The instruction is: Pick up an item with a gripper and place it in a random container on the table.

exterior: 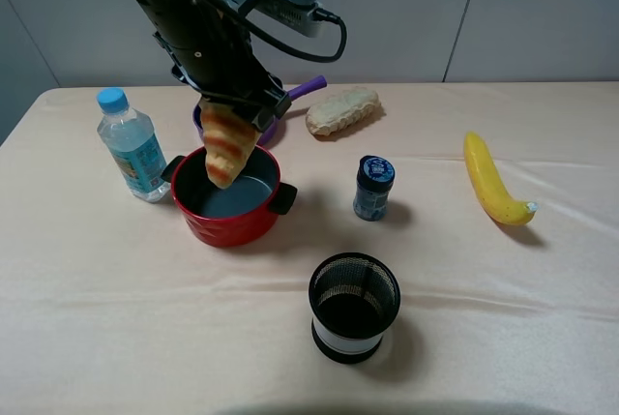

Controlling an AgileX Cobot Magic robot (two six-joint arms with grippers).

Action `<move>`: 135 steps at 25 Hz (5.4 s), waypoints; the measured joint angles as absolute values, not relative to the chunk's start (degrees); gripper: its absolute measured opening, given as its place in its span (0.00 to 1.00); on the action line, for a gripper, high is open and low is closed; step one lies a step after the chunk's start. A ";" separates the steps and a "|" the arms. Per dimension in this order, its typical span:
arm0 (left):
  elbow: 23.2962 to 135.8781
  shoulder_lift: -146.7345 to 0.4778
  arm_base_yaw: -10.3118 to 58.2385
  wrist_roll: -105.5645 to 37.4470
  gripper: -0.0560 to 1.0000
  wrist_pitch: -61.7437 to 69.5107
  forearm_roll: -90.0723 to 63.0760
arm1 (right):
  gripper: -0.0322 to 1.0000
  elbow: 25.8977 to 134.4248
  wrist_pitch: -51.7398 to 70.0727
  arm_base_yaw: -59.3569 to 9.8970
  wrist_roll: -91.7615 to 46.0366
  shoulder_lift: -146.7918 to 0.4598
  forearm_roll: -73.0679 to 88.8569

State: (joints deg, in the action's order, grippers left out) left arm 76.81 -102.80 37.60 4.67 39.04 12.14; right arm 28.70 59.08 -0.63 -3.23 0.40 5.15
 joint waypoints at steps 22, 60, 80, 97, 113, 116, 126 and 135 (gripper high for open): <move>75.96 -110.33 37.31 4.47 0.69 34.28 13.40 | 0.70 28.70 59.08 -0.63 -3.23 0.45 5.48; 75.77 -109.57 37.25 5.49 0.97 38.76 16.22 | 0.70 28.70 59.08 -0.63 -3.23 0.45 5.53; 76.36 -97.94 37.20 5.28 0.97 46.23 6.31 | 0.70 28.70 59.08 -0.63 -3.23 0.45 5.65; 76.36 -83.01 38.74 5.28 0.97 62.20 0.99 | 0.70 28.70 59.08 -0.63 -3.23 0.45 5.76; 64.75 -62.46 39.01 5.28 0.97 67.20 0.00 | 0.70 28.70 59.08 -0.63 -3.23 0.45 5.76; 60.90 -57.10 39.01 5.28 0.97 67.25 0.00 | 0.70 28.70 59.08 -0.63 -3.23 0.45 5.76; 49.77 -38.93 39.01 5.28 0.97 67.48 -1.52 | 0.70 28.70 59.08 -0.63 -3.23 0.45 5.76; 42.09 -22.46 35.72 5.28 0.97 67.48 -1.58 | 0.70 28.70 59.08 -0.63 -3.23 0.45 5.76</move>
